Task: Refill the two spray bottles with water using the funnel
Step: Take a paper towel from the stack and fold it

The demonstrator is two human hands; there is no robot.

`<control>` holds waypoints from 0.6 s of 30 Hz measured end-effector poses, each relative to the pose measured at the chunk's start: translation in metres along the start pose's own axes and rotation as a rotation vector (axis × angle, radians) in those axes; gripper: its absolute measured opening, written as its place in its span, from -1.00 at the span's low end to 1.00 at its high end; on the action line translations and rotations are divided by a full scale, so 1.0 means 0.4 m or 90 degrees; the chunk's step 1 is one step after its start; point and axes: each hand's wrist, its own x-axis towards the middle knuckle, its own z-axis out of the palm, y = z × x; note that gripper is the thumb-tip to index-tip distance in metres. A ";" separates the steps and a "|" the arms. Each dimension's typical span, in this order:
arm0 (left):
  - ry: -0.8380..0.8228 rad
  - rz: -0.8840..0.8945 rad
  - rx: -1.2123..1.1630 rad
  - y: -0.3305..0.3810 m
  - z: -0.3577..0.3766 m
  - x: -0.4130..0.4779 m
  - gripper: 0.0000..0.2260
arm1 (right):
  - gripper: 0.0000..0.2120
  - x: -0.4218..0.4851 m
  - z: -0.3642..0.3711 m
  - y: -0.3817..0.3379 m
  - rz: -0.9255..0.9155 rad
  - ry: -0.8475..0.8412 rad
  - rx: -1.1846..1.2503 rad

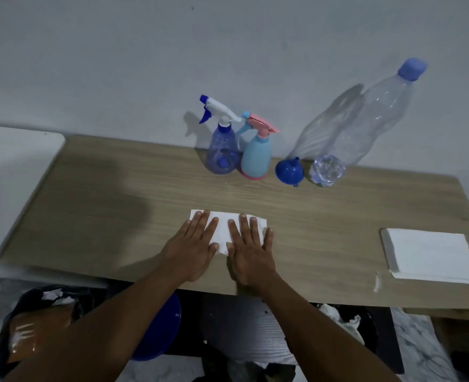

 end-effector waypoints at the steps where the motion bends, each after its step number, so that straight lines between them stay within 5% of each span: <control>1: -0.011 -0.005 -0.008 -0.009 -0.002 0.005 -0.40 | -0.43 0.012 -0.008 -0.003 -0.004 -0.006 0.000; 8: -0.085 -0.014 -0.050 -0.038 -0.041 0.053 -0.42 | -0.43 0.075 -0.070 -0.004 -0.027 -0.074 0.048; 11: -0.001 0.005 -0.051 -0.061 -0.039 0.040 -0.43 | -0.42 0.048 -0.100 0.032 -0.046 0.010 0.098; 18: 0.112 -0.023 -0.200 -0.065 -0.045 0.017 -0.66 | -0.44 0.035 -0.112 0.075 -0.070 0.026 0.057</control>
